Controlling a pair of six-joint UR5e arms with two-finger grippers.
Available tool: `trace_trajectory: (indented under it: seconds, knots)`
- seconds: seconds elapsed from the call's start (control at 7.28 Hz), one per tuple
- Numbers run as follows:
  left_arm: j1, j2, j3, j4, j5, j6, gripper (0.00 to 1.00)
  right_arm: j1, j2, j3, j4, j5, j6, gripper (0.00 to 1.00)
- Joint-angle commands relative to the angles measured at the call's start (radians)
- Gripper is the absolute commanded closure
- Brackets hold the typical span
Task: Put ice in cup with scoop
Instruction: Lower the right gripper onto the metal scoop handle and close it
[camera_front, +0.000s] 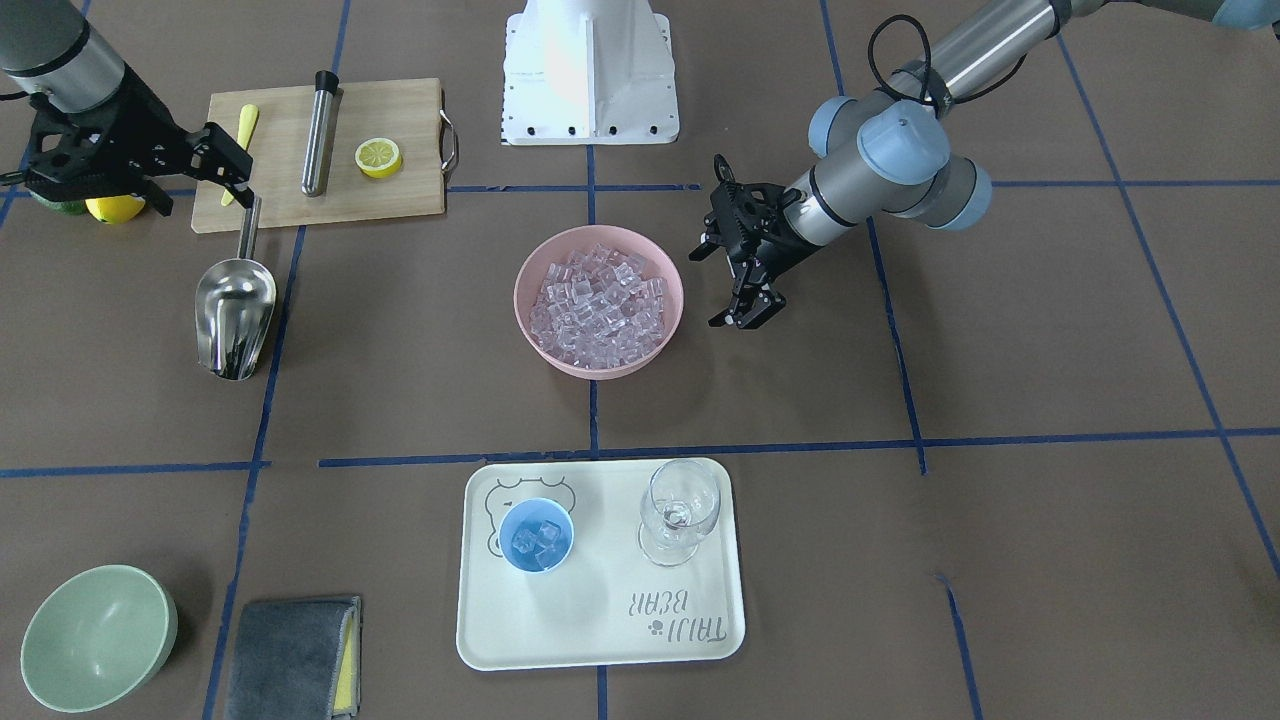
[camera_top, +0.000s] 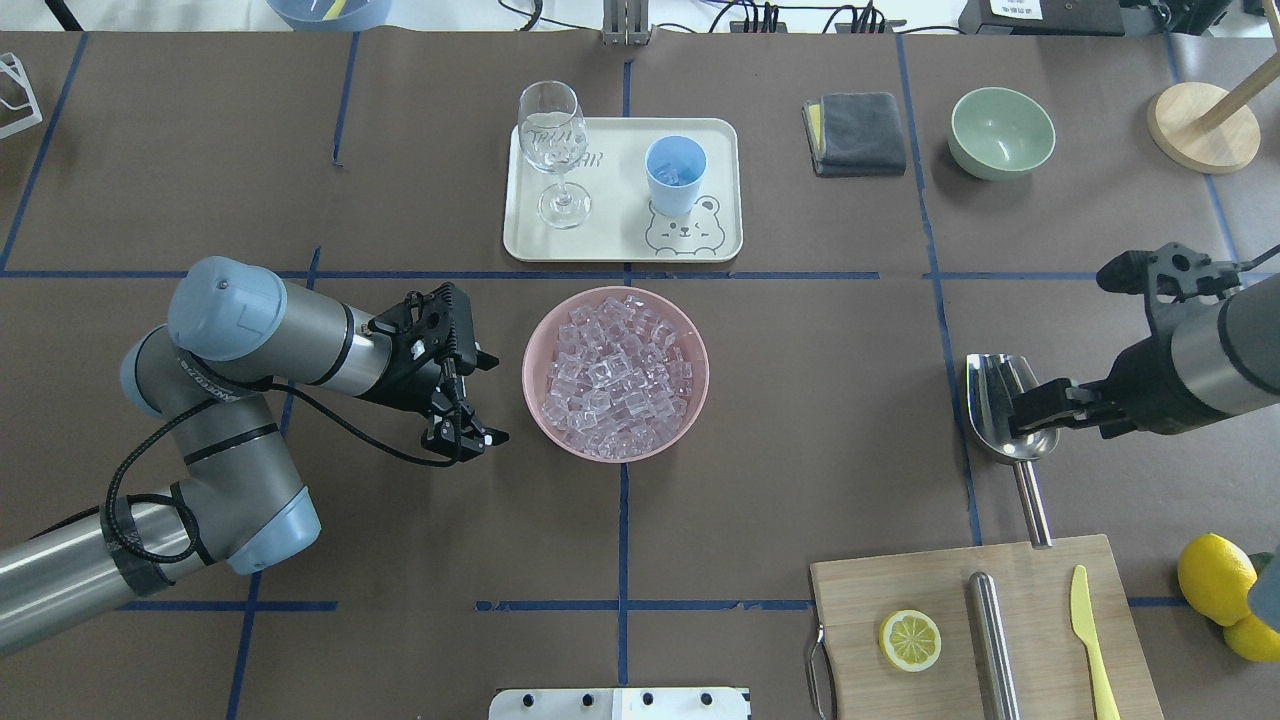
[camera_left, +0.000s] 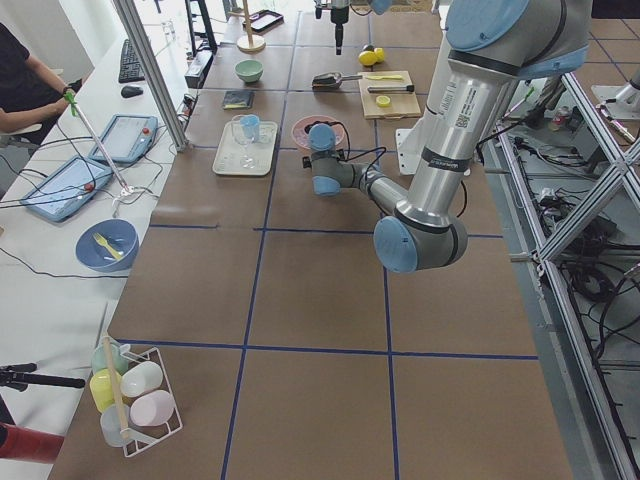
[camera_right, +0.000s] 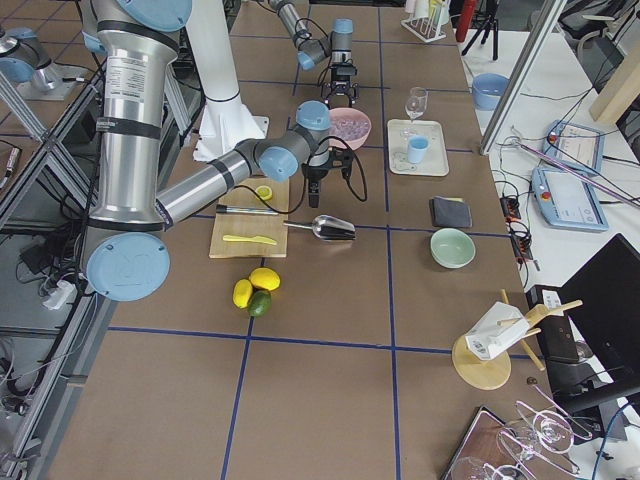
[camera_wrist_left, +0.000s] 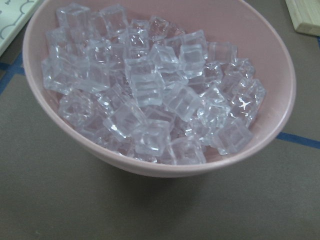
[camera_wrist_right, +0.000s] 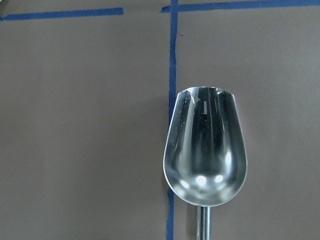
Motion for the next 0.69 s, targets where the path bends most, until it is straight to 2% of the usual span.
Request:
trace_trajectory:
  seconds: [0.0, 0.14, 0.41, 0.55]
  knots:
    - [-0.001, -0.002, -0.002, 0.003, 0.005, 0.000, 0.00, -0.118, -0.032, 0.000, 0.032, -0.115, 0.111, 0.00]
    - [-0.001, -0.002, 0.000, 0.005, 0.007, 0.000, 0.00, -0.178, -0.035, -0.021, 0.071, -0.230, 0.215, 0.00]
    - [-0.001, 0.000, -0.003, 0.005, 0.008, 0.000, 0.00, -0.197, -0.052, -0.107, 0.220, -0.265, 0.262, 0.03]
    - [-0.004, 0.000, -0.003, 0.006, 0.008, 0.000, 0.00, -0.198, -0.091, -0.121, 0.286, -0.274, 0.262, 0.01]
